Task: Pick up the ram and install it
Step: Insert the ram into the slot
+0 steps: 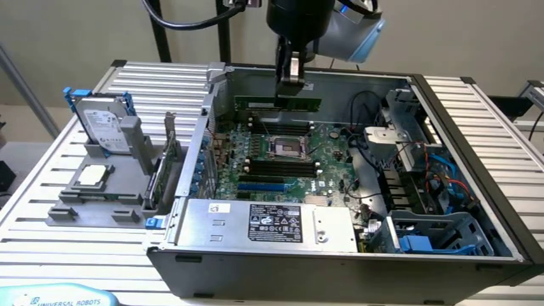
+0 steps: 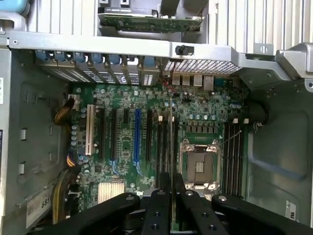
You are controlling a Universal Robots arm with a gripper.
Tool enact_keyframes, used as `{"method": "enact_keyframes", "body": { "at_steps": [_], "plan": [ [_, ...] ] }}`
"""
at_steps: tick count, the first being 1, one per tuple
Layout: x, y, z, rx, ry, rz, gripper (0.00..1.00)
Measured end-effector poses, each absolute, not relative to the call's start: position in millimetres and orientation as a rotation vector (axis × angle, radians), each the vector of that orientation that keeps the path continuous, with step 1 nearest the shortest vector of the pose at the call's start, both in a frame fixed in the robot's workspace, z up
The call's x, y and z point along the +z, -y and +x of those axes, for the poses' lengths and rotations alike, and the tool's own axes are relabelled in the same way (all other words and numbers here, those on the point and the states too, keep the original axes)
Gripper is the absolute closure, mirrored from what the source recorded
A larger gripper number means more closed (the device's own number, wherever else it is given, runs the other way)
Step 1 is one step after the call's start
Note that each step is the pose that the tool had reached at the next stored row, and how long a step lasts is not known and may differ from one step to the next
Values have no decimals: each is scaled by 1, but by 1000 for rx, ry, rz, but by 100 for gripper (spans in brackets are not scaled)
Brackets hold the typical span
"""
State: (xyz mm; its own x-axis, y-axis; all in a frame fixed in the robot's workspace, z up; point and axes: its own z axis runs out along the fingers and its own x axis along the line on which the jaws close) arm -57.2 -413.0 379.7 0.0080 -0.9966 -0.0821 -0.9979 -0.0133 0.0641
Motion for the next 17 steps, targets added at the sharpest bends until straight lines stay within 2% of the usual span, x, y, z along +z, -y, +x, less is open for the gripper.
{"method": "enact_keyframes", "body": {
  "at_steps": [5, 17],
  "plan": [
    [372, 404, -53, 155, -2205, -2222, 86],
    [356, 402, -41, 144, -2237, -2199, 86]
  ]
}}
